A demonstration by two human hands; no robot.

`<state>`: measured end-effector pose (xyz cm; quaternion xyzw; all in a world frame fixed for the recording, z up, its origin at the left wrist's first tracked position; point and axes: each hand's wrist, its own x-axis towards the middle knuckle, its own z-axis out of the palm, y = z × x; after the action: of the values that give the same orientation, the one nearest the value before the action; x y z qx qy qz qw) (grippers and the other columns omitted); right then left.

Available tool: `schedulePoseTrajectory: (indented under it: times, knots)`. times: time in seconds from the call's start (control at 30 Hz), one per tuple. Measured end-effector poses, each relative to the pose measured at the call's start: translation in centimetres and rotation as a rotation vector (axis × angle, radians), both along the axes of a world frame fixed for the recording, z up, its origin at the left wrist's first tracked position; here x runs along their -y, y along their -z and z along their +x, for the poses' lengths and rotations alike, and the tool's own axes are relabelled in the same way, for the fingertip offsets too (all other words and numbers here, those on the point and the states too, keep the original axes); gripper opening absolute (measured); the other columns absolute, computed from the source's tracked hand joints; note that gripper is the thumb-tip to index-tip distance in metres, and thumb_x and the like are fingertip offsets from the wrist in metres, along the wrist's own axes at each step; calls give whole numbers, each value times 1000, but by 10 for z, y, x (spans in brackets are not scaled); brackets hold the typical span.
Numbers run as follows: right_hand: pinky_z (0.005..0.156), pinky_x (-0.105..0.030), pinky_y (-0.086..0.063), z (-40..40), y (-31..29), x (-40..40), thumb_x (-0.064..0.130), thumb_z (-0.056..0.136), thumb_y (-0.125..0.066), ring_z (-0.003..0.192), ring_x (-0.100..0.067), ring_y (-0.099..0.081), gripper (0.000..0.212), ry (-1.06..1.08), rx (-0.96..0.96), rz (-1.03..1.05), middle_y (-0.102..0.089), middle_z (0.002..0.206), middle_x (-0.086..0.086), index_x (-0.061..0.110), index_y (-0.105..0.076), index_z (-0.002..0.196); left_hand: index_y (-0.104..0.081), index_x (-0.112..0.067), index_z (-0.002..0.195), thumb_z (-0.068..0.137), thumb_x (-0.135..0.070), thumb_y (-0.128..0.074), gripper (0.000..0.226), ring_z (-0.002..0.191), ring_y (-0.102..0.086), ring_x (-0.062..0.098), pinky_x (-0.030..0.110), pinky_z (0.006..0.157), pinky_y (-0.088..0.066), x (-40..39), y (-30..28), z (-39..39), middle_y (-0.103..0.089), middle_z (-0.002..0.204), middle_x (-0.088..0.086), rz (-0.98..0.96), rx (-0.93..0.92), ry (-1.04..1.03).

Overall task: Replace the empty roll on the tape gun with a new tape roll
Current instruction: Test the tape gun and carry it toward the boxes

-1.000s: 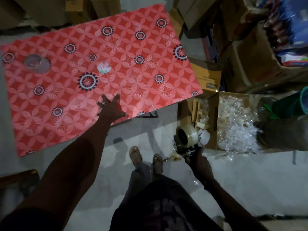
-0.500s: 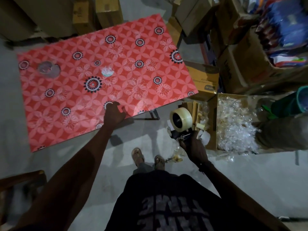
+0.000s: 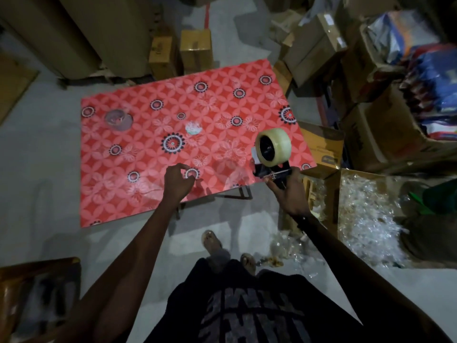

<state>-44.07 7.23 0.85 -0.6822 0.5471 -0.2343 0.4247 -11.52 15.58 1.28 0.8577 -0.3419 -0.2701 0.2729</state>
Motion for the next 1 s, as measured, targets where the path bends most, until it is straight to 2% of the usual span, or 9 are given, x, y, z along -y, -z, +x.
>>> schedulePoseTrajectory:
  times: [0.1, 0.27, 0.37, 0.47, 0.63, 0.7, 0.8, 0.9, 1.0]
  knots:
    - [77, -48, -59, 31, -5, 22, 50, 97, -69, 97, -30, -74, 63, -7, -31, 0, -74, 110, -2, 11, -34, 132, -72, -6, 111, 82, -12, -81, 31, 61, -54, 7, 33, 75, -53, 7, 1, 23, -65, 87, 4, -11, -51, -16]
    - [63, -42, -55, 71, 2, 59, 37, 108, -55, 79, -39, -73, 56, -43, -123, -87, -75, 99, -10, 14, -29, 152, -72, -12, 106, 73, -21, -75, 34, 87, -71, 26, 39, 85, -59, 27, 16, 59, -74, 108, 17, -34, -102, -15]
    - [58, -36, -45, 90, 12, 82, 32, 109, -50, 73, -36, -67, 58, -59, -170, -126, -73, 102, -18, 15, -24, 157, -71, -17, 107, 65, -32, -66, 45, 107, -70, 30, 40, 92, -57, 39, 18, 71, -70, 123, 12, -41, -120, -13]
    - [58, -35, -41, 102, 23, 101, 42, 105, -46, 72, -40, -62, 63, -71, -278, -180, -65, 104, -24, 24, -20, 159, -71, -13, 112, 75, -21, -70, 37, 110, -70, 30, 35, 91, -55, 52, 14, 76, -68, 128, 13, -38, -128, -5]
    - [58, -34, -37, 121, 27, 134, 33, 104, -56, 69, -37, -54, 62, -103, -486, -258, -55, 103, -27, 26, -28, 159, -69, -2, 115, 85, -3, -74, 31, 122, -64, 33, 29, 93, -47, 75, 17, 88, -64, 133, 20, -62, -100, -25]
    - [59, -35, -38, 127, 33, 148, 29, 102, -58, 73, -39, -55, 61, -105, -511, -265, -54, 103, -27, 28, -32, 157, -69, -3, 116, 84, -6, -75, 32, 114, -65, 31, 23, 88, -48, 80, 21, 94, -63, 131, 21, -52, -84, -50]
    - [63, -43, -49, 137, 43, 168, 26, 99, -61, 81, -42, -58, 60, -100, -519, -251, -55, 104, -26, 33, -35, 152, -72, -1, 113, 82, -5, -75, 31, 93, -67, 21, 4, 71, -42, 88, 26, 103, -65, 126, 20, -51, -56, -87]
    - [72, -48, -54, 145, 53, 188, 28, 99, -61, 84, -43, -58, 58, -76, -552, -220, -53, 108, -25, 33, -38, 152, -72, 0, 111, 80, -6, -81, 33, 112, -64, 25, 17, 88, -40, 101, 24, 105, -67, 122, 12, -63, -23, -112]
    - [74, -49, -53, 152, 61, 204, 33, 101, -58, 87, -45, -58, 55, -68, -571, -205, -51, 109, -25, 30, -40, 153, -69, -2, 114, 81, -10, -83, 36, 124, -57, 33, 9, 85, -32, 113, 27, 106, -63, 126, 22, -66, 1, -149]
